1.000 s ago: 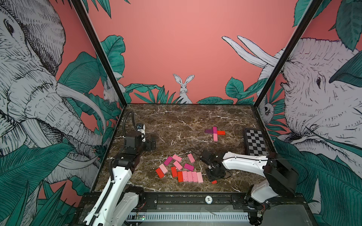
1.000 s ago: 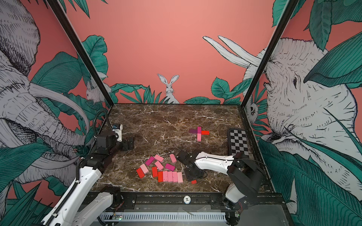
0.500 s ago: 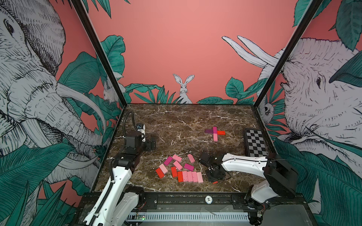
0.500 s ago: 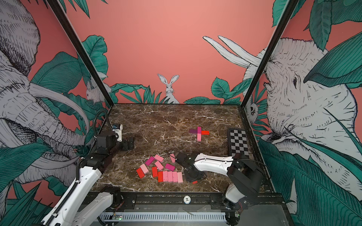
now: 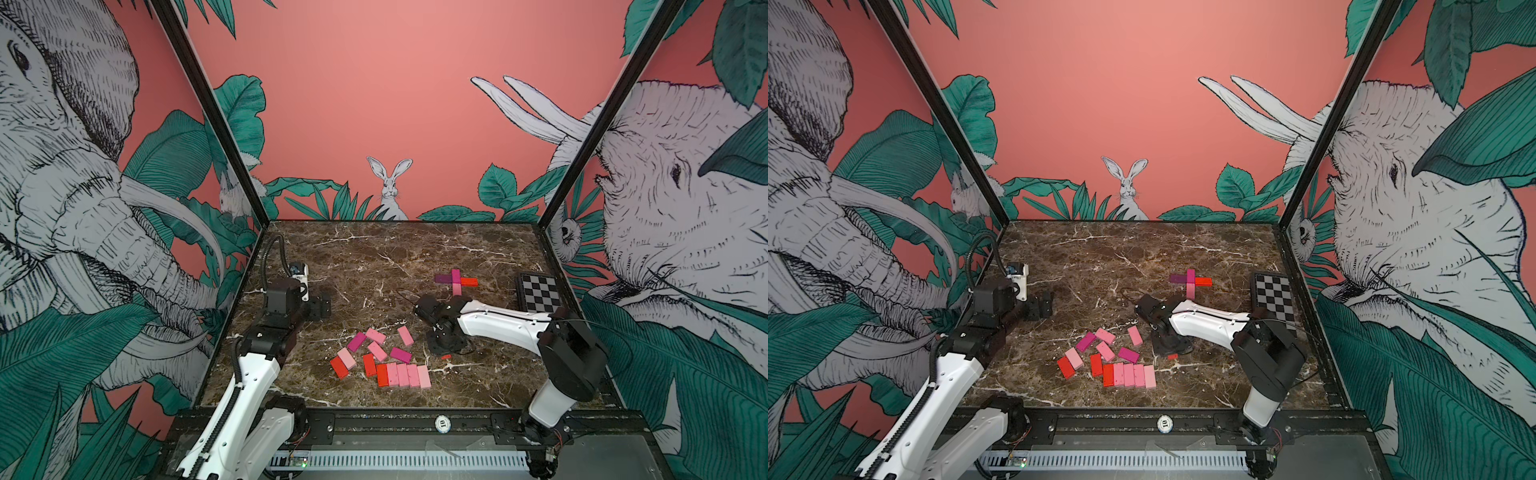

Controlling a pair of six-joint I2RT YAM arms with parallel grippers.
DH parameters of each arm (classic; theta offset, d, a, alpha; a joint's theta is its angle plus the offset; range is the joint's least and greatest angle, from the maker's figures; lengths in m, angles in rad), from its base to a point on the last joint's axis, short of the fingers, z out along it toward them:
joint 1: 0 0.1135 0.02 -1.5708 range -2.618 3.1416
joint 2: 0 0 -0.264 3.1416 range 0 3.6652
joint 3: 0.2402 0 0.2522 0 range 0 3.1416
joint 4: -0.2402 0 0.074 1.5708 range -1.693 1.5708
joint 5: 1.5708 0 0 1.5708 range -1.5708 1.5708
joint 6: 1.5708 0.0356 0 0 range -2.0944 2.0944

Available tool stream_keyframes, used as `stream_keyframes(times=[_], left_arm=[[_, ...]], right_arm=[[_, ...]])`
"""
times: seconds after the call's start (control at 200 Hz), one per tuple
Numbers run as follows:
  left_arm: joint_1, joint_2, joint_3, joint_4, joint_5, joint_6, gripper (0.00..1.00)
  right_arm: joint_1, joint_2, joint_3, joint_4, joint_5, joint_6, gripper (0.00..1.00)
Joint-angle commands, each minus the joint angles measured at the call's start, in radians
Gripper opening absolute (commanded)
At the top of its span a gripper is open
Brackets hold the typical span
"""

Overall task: Assemble the letter t with building blocks
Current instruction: Pick up the building block from the center of the board, then assemble the building block at the center of the board.

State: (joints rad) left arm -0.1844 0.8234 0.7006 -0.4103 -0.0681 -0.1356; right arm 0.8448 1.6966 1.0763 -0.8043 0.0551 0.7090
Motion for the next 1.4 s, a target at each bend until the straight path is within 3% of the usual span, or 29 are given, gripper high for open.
stream_keyframes(times=[0.0,0.35,0.615,1.395], left_arm=[[0.0,-0.014,0.005,0.009,0.008,-0.01,0.99],[0.0,-0.025,0.007,0.001,0.004,-0.012,0.99],[0.0,-0.019,0.008,0.007,0.004,-0.01,0.99],[0.0,-0.015,0.017,-0.003,-0.004,-0.004,0.99]], right_arm=[[-0.046,0.019,0.038,-0.031,0.032,-0.034,0.18],[-0.2,0.077,0.133,-0.047,0.022,-0.127,0.2],[-0.281,0.124,0.162,0.0,0.014,-0.124,0.2],[-0.374,0.247,0.188,0.065,0.026,-0.114,0.23]])
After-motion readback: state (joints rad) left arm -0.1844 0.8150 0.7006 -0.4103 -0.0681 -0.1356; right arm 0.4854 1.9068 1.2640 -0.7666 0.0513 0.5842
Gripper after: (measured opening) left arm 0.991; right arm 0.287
